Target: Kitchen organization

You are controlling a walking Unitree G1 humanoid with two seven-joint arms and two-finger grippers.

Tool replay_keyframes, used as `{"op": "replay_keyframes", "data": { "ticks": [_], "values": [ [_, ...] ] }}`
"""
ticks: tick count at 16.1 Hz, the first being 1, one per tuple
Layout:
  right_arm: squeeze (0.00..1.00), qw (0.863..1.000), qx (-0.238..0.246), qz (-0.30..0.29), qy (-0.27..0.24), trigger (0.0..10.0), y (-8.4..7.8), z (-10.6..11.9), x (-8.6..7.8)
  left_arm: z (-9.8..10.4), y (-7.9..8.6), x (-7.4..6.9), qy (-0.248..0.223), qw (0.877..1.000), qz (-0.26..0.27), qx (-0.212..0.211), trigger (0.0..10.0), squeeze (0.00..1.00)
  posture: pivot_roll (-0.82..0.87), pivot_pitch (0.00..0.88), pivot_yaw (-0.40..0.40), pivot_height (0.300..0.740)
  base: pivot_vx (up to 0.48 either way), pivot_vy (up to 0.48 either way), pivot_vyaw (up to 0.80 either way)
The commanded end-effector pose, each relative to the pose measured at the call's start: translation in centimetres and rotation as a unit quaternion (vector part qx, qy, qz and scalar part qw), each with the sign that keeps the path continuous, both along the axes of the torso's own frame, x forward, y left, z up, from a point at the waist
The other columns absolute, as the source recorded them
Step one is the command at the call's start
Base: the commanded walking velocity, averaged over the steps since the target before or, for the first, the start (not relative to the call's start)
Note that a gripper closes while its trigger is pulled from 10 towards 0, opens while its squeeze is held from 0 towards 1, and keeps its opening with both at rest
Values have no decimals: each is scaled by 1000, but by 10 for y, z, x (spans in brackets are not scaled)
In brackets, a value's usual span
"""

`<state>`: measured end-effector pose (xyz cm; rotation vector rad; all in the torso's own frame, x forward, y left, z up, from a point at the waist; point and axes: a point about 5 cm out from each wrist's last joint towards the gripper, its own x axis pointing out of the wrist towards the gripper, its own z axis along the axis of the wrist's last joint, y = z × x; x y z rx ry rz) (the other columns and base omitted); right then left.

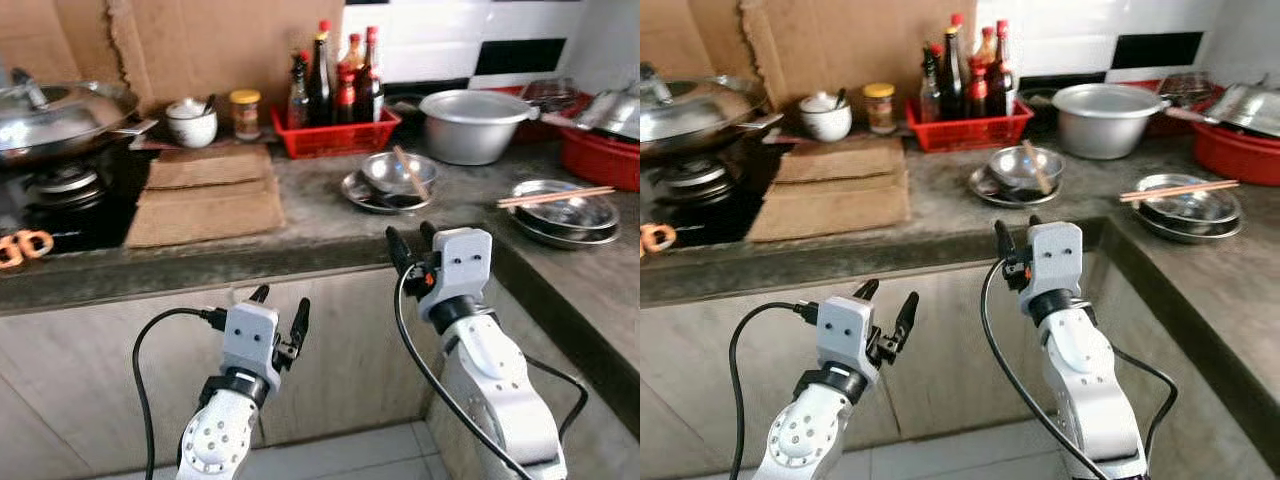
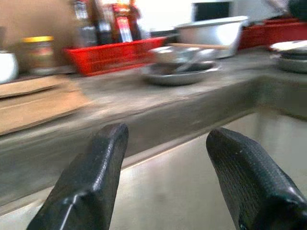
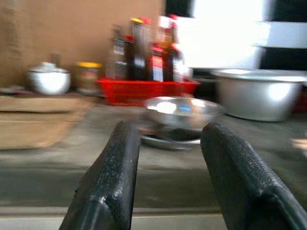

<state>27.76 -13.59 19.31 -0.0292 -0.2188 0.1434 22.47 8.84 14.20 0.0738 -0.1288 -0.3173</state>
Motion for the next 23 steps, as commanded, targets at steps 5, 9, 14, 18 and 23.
{"op": "replay_keyframes", "data": {
  "ticks": [5, 9, 14, 18, 23],
  "values": [
    [0, 1000, 13, 4, -5, 10000, 4, 5, 4, 1, 5, 1, -3, 1000, 8, 7, 10000, 0, 107, 25, -27, 740, 480, 0, 0],
    [0, 1000, 19, -9, -19, 10000, -1, 13, 7, 1, 6, 2, -4, 1000, 7, 6, 10000, 0, 107, 26, -26, 740, 480, 0, 0],
    [0, 999, 28, -15, -32, 10000, -8, 21, 12, 2, 6, 2, -4, 1000, 11, -2, 10000, 0, 105, 27, -22, 740, 288, 0, 0],
    [0, 998, 40, -8, -37, 10000, -10, 25, 14, 2, 7, 3, -3, 1000, 15, 1, 10000, 0, 106, 28, -22, 740, 0, 0, 0],
    [1000, 997, 53, 11, -48, 10000, -9, 28, 12, 0, 6, 2, 5, 1000, 11, 1, 10000, 0, 105, 33, -21, 740, 0, 0, 0]
  ]
}}
